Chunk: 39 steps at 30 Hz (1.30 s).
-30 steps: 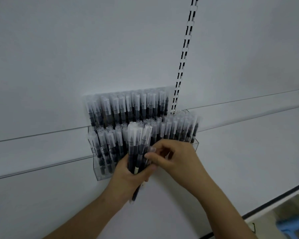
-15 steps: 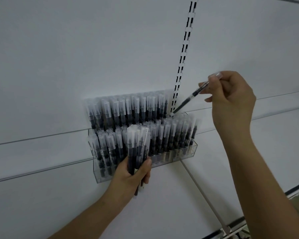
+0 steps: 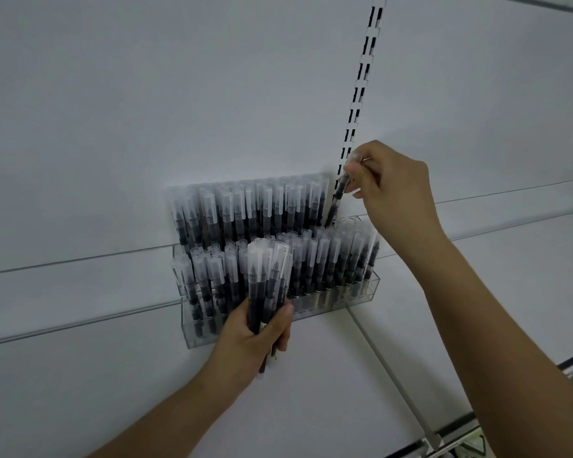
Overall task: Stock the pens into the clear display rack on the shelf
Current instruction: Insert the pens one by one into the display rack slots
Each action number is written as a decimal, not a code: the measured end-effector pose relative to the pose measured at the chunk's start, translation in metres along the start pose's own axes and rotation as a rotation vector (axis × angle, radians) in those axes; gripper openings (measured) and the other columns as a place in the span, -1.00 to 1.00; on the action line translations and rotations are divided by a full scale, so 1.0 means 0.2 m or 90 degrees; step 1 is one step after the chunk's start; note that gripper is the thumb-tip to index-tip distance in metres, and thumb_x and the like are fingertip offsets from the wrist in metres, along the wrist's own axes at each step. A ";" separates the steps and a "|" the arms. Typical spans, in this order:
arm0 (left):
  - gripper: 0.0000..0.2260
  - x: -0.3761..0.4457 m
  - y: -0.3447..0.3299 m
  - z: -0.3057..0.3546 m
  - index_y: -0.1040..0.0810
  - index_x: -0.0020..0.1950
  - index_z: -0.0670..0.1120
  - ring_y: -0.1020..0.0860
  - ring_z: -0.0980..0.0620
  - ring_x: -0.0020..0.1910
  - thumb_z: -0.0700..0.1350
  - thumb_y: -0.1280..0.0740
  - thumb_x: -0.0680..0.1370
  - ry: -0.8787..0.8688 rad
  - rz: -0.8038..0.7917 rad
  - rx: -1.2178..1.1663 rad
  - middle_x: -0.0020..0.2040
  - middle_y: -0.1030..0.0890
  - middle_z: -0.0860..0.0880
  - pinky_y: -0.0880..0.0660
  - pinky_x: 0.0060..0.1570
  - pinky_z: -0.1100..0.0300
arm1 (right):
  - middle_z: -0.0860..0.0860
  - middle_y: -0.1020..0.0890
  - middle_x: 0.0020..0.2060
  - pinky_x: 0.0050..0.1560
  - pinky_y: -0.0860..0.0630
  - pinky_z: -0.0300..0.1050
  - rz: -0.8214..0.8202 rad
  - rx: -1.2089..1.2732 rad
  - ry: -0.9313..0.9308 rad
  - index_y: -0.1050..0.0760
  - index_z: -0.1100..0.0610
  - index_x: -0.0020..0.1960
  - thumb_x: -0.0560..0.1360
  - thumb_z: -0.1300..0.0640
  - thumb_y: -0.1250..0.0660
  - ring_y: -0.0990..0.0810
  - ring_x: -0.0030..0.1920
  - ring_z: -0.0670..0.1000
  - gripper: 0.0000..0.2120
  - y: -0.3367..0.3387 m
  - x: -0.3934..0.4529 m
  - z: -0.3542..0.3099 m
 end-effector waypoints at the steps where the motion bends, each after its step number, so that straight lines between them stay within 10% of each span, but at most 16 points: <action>1: -0.57 0.00 0.00 0.00 -0.52 -0.09 -0.14 -0.45 -0.12 -0.38 0.24 -0.36 0.44 -0.001 0.001 -0.002 -0.36 -0.54 -0.07 -0.44 -0.32 -0.07 | -0.07 -0.68 -0.27 -0.04 -0.63 -0.01 -0.014 -0.013 0.005 -0.54 0.15 0.00 0.61 0.14 -0.30 -0.67 -0.24 -0.12 -0.91 -0.01 0.00 0.00; 17: -0.59 -0.01 -0.01 0.00 -0.52 -0.07 -0.19 -0.47 -0.10 -0.37 0.18 -0.36 0.45 0.001 -0.010 -0.001 -0.36 -0.54 -0.08 -0.44 -0.30 -0.02 | -0.01 -0.69 -0.25 -0.04 -0.60 0.00 -0.128 -0.172 -0.035 -0.60 0.12 -0.09 0.56 -0.09 -0.34 -0.67 -0.22 -0.02 -0.73 -0.18 -0.05 0.12; 23: -0.60 -0.01 -0.01 0.00 -0.55 -0.12 -0.14 -0.47 -0.08 -0.37 0.22 -0.37 0.46 -0.002 -0.027 0.012 -0.37 -0.55 -0.05 -0.45 -0.30 -0.03 | -0.16 -0.64 -0.24 -0.14 -0.51 -0.34 0.010 -0.078 -0.006 -0.59 0.03 -0.05 0.54 -0.10 -0.36 -0.58 -0.21 -0.17 -0.80 -0.04 -0.25 -0.06; 27: -0.62 -0.01 -0.02 0.01 -0.58 -0.21 -0.10 -0.47 -0.07 -0.41 0.22 -0.34 0.49 -0.002 -0.040 0.030 -0.38 -0.58 -0.07 -0.42 -0.41 -0.01 | -0.22 -0.59 -0.32 -0.21 -0.48 -0.40 -0.219 0.044 -0.051 -0.58 -0.09 -0.12 0.41 -0.28 -0.30 -0.57 -0.23 -0.23 -0.72 -0.21 -0.47 -0.08; 33: -0.66 0.00 -0.07 0.04 -0.60 -0.19 -0.14 -0.51 -0.32 -0.34 0.15 -0.35 0.50 -0.023 -0.050 0.008 -0.29 -0.63 -0.17 -0.47 -0.38 -0.19 | -0.18 -0.63 -0.35 -0.26 -0.47 -0.39 -0.265 0.181 -0.128 -0.58 -0.07 -0.25 0.41 0.03 -0.51 -0.57 -0.32 -0.20 -0.87 -0.31 -0.58 0.04; 39: -0.71 0.00 -0.12 0.03 -0.58 -0.14 -0.25 -0.65 -0.07 -0.27 -0.01 -0.29 0.52 -0.004 -0.051 -0.014 -0.24 -0.67 -0.13 -0.54 -0.17 -0.14 | -0.01 -0.68 -0.33 -0.23 -0.58 -0.23 -0.199 0.273 -0.153 -0.63 0.10 -0.17 0.44 0.14 -0.47 -0.65 -0.31 -0.06 -0.96 -0.20 -0.53 0.05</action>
Point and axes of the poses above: each hand's wrist, its own x-axis towards the middle knuckle, its own y-axis out of the back of the hand, z = x × y, the point moved 8 cm from there along x, towards the middle knuckle
